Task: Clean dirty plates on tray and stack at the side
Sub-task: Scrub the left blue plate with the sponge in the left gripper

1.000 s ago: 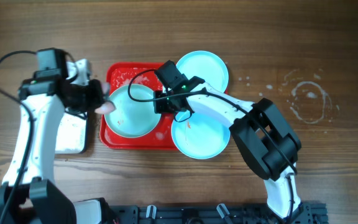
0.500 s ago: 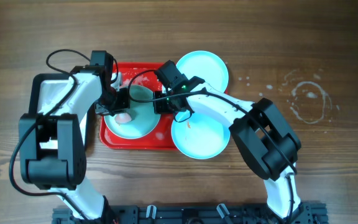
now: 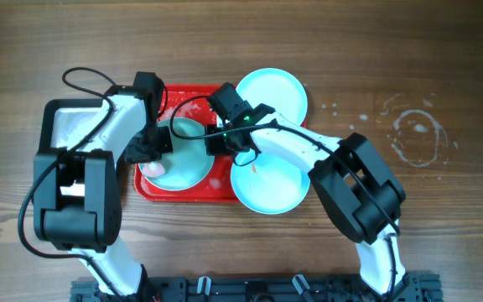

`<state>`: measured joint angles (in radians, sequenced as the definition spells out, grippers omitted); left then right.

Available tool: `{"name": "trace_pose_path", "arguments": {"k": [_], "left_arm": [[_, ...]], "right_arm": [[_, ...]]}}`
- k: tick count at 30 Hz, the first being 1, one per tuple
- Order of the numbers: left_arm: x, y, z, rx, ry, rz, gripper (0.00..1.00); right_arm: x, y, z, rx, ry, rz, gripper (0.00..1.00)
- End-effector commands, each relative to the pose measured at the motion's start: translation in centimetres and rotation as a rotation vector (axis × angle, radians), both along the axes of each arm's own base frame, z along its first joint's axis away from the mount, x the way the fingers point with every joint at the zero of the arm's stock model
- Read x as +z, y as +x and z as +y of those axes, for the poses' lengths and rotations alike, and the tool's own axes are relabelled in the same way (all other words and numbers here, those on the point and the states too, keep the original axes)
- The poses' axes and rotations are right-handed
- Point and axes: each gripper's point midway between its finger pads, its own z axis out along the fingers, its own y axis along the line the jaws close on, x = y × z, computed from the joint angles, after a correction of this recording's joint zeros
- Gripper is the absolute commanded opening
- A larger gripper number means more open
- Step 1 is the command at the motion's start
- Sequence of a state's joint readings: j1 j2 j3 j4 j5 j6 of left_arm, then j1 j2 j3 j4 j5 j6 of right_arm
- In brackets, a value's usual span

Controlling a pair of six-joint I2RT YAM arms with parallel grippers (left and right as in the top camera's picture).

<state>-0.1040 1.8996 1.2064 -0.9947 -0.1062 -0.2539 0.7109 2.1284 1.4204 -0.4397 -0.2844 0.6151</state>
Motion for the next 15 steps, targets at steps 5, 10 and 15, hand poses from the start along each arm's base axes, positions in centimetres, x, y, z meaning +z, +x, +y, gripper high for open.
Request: {"name": "trace_pose_path", "arguments": {"k": [5, 10, 15], "left_arm": [[-1.4, -2.9, -8.2, -0.209, -0.317, 0.117, 0.04], [-2.0, 0.3, -7.5, -0.213, -0.25, -0.012, 0.04], [-1.2, 4.6, -0.2, -0.061, 0.203, -0.206, 0.04]], "right_arm": [[-0.7, 0.2, 0.1, 0.008, 0.001, 0.009, 0.04], [-0.7, 0.1, 0.1, 0.011, 0.005, 0.012, 0.04], [-0.7, 0.1, 0.1, 0.01, 0.005, 0.012, 0.04]]}}
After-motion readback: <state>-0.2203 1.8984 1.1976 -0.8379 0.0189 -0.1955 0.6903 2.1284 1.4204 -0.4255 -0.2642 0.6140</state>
